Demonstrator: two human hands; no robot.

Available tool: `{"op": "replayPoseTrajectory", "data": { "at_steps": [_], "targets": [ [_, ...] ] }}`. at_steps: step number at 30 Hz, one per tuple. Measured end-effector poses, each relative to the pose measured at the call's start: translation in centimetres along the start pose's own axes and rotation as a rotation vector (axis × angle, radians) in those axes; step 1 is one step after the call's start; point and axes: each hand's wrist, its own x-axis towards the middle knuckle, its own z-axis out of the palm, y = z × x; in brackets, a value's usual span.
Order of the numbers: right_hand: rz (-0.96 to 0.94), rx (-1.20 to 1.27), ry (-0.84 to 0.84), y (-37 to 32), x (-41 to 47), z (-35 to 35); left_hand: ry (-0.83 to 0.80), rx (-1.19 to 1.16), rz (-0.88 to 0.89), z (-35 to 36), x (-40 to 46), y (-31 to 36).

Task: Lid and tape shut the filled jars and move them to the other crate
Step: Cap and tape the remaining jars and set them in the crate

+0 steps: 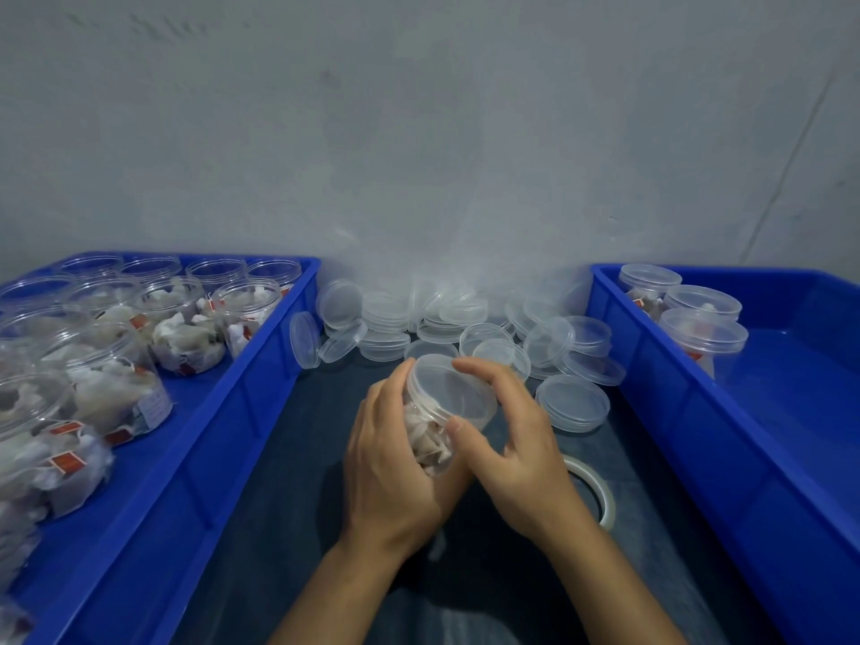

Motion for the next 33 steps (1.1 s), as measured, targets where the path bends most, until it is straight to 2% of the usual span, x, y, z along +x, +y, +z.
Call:
{"op": "replayPoseTrajectory", "data": {
  "at_steps": [6,9,12,18,23,29,33],
  "targets": [
    [0.026,-0.149,0.048,-0.3,0.0,0.1,-0.013,-0.018,-0.043,-0.1,0.0,0.2],
    [-0.016,-0.063,0.025,0.0,0.0,-0.4,-0.014,0.008,-0.041,0.1,0.1,0.3],
    [0.022,0.027,0.016,0.1,0.1,-0.2,-0.017,0.013,-0.05,0.1,0.2,0.3],
    [0.053,-0.158,0.075,0.0,0.0,-0.1,-0.03,0.028,-0.038,0.2,0.0,0.1],
    [0.077,0.13,-0.04,0.4,-0.1,-0.2,-0.025,0.038,-0.016,0.2,0.1,0.1],
    [0.096,-0.076,0.036,0.3,0.1,-0.1,-0.04,0.02,0.001,0.1,0.0,0.1],
    [0.118,0.155,-0.044,0.7,-0.1,-0.2,-0.047,0.034,-0.01,0.1,0.1,0.2]
  ]
}}
